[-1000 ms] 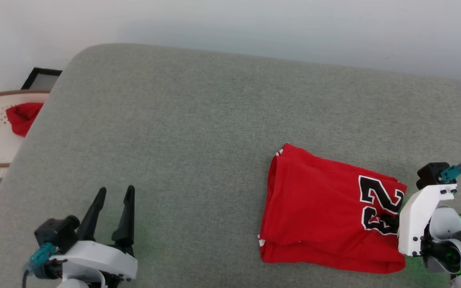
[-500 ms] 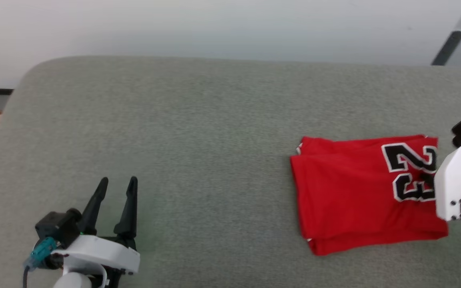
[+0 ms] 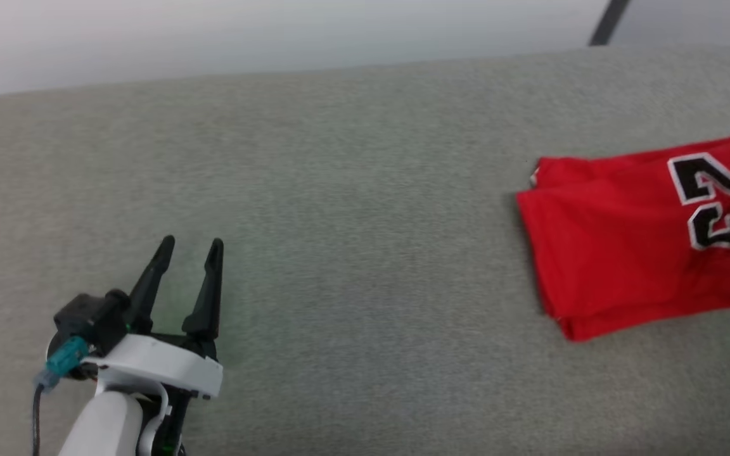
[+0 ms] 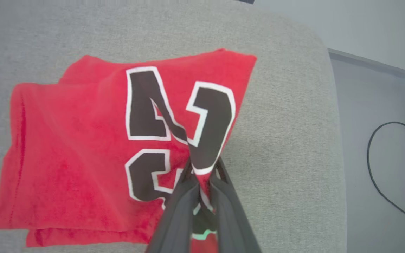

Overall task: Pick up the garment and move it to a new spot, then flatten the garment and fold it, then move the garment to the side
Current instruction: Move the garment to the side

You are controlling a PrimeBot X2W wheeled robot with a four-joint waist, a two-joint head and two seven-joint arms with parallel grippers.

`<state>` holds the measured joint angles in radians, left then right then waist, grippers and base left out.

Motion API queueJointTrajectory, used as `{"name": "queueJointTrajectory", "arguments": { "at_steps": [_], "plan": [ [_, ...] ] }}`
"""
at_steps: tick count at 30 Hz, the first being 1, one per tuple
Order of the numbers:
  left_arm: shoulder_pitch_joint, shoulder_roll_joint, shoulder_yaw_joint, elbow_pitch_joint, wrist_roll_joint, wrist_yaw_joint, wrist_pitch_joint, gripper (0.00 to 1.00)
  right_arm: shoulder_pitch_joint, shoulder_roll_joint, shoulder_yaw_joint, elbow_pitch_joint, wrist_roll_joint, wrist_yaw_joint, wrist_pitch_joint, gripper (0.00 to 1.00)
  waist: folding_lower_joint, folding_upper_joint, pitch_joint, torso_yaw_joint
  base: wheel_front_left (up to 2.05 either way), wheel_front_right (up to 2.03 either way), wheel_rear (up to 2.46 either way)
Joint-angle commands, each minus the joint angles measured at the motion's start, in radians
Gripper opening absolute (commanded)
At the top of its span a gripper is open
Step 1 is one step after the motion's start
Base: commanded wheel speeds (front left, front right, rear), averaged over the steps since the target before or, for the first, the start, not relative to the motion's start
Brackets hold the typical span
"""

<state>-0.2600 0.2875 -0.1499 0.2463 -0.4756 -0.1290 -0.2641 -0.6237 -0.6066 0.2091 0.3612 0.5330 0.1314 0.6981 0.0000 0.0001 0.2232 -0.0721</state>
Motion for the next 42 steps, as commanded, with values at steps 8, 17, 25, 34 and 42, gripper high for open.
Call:
{"name": "queueJointTrajectory", "arguments": {
  "at_steps": [8,17,25,34,42],
  "plan": [
    [-0.053,0.027,-0.032,-0.003,-0.002,-0.003,0.001,1.0,-0.103,-0.079,0.058,0.111,-0.001,-0.001,-0.142,0.0,0.0,-0.0001,0.092,-0.133,0.0,0.0,0.0],
    [-0.112,0.058,-0.081,-0.001,-0.016,-0.003,0.001,1.0,-0.202,-0.144,0.136,0.247,-0.023,-0.001,-0.302,0.0,0.0,-0.0001,0.149,-0.179,0.0,0.0,0.0],
    [-0.159,0.07,-0.121,0.006,-0.021,-0.003,0.001,1.0,-0.272,-0.161,0.22,0.354,-0.026,-0.001,-0.413,0.0,0.0,-0.0001,0.192,-0.179,0.0,0.0,0.0],
    [-0.195,0.085,-0.157,0.018,-0.04,-0.003,0.001,1.0,-0.327,-0.13,0.27,0.513,-0.014,-0.001,-0.497,0.24,0.0,-0.0001,0.214,-0.154,0.0,0.0,0.0],
    [-0.204,0.097,-0.156,0.026,-0.047,-0.003,0.001,1.0,-0.379,-0.094,0.306,0.609,-0.013,-0.001,-0.549,1.0,0.0,-0.0001,0.216,-0.149,0.0,0.0,0.0]
  ]
}}
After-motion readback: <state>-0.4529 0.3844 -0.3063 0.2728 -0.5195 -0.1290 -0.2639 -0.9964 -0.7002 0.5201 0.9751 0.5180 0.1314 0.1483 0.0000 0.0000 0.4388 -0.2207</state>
